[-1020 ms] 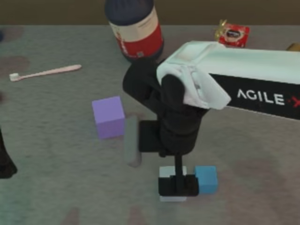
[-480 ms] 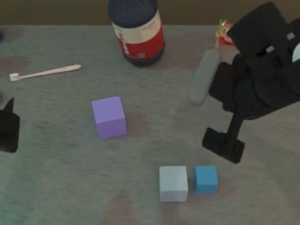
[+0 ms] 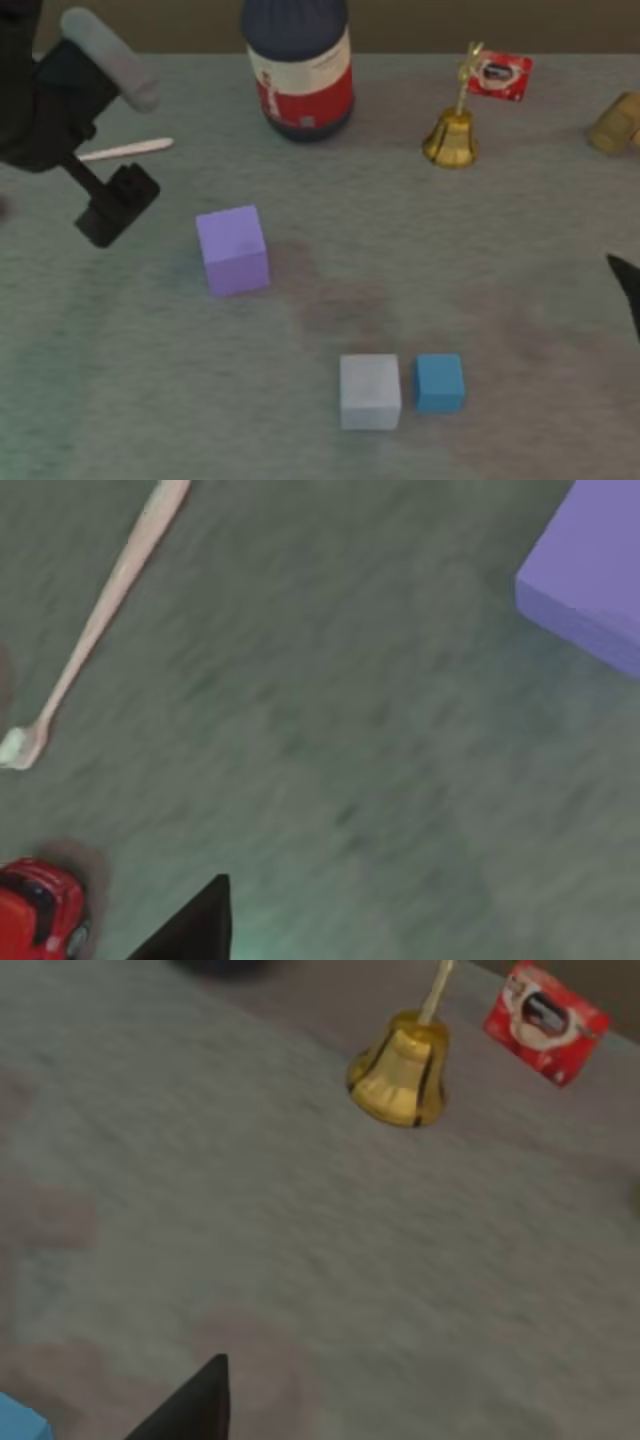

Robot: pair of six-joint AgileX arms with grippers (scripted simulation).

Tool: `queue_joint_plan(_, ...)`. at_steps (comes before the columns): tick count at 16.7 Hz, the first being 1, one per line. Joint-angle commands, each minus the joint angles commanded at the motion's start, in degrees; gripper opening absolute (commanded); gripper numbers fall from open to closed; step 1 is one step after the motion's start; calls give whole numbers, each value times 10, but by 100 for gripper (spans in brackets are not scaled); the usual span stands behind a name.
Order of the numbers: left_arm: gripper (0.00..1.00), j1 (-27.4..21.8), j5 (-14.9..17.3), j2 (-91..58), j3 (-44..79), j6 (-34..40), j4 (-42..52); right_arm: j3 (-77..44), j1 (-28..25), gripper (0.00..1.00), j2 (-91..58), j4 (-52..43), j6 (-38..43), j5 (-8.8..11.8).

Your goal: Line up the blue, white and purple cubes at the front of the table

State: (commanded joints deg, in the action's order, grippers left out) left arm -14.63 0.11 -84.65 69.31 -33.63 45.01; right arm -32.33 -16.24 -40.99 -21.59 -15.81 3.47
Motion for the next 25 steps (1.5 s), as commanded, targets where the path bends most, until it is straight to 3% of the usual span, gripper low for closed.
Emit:
queue_joint_plan(6,100,-59,2,-297,251,-121,158,216,104,100,263,135,100,-17)
queue_joint_plan(11,100,-87,1,-434,377,-180,229,312,151,100,392,206,151,-32)
queue_joint_plan(20,100,-89,1,-455,386,-189,228,323,157,100,410,216,158,-35)
queue_joint_plan(25,100,-90,1,-492,320,-189,118,323,157,100,410,216,158,-35)
